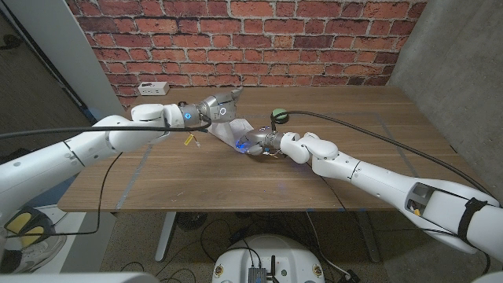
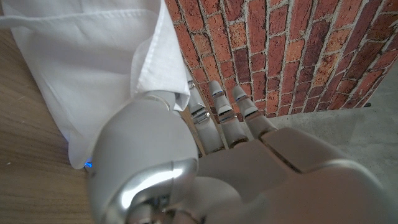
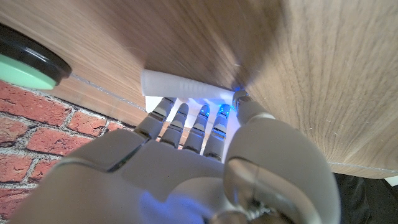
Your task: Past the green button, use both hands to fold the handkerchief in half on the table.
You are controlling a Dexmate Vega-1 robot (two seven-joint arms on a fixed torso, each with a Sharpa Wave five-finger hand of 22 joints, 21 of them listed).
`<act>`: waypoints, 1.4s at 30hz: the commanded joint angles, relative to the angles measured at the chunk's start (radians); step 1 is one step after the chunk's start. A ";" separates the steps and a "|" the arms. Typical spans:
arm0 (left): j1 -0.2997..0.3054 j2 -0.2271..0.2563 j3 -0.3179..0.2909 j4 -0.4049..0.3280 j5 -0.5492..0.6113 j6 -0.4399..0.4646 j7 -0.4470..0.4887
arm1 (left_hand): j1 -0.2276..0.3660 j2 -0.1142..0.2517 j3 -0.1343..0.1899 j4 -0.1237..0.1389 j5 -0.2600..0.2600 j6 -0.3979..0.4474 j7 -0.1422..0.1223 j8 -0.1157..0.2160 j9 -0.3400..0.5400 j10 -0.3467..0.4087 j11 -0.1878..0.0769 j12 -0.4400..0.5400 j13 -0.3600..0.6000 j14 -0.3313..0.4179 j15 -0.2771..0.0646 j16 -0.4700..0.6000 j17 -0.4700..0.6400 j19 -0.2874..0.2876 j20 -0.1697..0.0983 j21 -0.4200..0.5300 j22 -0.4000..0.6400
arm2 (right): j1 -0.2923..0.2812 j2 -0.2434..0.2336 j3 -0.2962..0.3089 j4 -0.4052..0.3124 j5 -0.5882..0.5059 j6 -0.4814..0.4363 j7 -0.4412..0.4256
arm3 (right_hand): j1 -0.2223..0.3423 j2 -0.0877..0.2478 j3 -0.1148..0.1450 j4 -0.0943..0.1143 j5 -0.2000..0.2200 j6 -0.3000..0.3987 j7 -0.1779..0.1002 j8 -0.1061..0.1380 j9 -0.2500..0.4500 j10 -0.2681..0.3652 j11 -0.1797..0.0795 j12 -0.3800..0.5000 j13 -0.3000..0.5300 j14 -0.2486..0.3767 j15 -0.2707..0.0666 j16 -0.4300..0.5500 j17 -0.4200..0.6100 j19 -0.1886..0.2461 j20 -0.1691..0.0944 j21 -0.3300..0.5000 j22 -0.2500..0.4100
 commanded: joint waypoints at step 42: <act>-0.225 -0.222 0.284 0.480 0.005 0.244 0.498 | 0.142 -0.027 -0.107 -0.065 -0.064 0.025 0.003 -0.039 -0.017 0.077 -0.043 -0.047 -0.054 0.078 -0.181 0.021 0.013 0.057 -0.077 0.043 0.000 | -0.021 -0.034 0.016 -0.064 -0.005 -0.019 0.064 | 0.023 -0.021 -0.013 -0.011 0.004 0.010 0.010 0.002 0.001 0.006 0.009 -0.001 -0.001 -0.003 -0.068 0.002 -0.006 0.016 0.008 0.007 0.001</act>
